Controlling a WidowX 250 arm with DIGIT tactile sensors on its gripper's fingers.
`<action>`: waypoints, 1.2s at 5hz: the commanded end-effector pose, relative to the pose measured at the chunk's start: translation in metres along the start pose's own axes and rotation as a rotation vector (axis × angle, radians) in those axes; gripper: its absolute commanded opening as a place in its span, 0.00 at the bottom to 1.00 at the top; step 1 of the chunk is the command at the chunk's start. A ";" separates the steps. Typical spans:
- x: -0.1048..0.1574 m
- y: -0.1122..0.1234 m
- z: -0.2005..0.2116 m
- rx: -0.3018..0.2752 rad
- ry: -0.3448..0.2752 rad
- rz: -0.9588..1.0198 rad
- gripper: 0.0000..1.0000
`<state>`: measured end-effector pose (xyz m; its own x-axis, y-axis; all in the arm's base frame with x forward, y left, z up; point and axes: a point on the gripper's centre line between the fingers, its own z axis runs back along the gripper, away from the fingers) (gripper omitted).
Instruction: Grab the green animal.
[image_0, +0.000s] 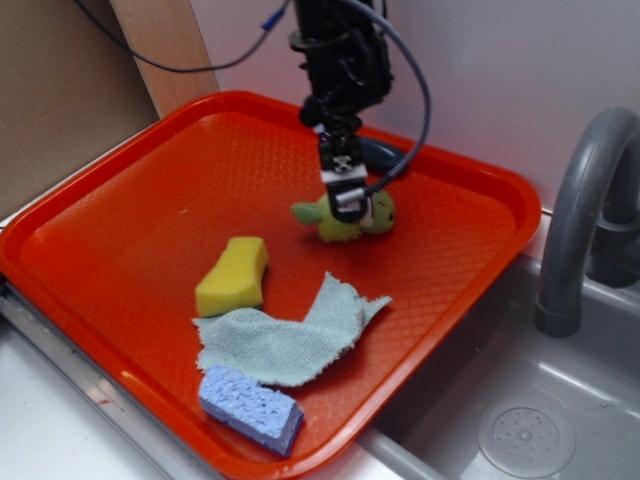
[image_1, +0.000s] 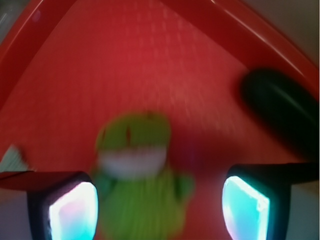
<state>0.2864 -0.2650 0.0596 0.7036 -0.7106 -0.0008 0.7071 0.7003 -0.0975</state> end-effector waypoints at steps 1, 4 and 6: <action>0.010 -0.023 -0.008 -0.012 0.008 -0.079 1.00; -0.001 -0.018 0.015 -0.031 0.027 0.049 0.00; -0.040 -0.010 0.075 -0.097 -0.044 0.476 0.00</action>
<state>0.2593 -0.2299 0.1087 0.9451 -0.3095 -0.1052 0.2919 0.9439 -0.1544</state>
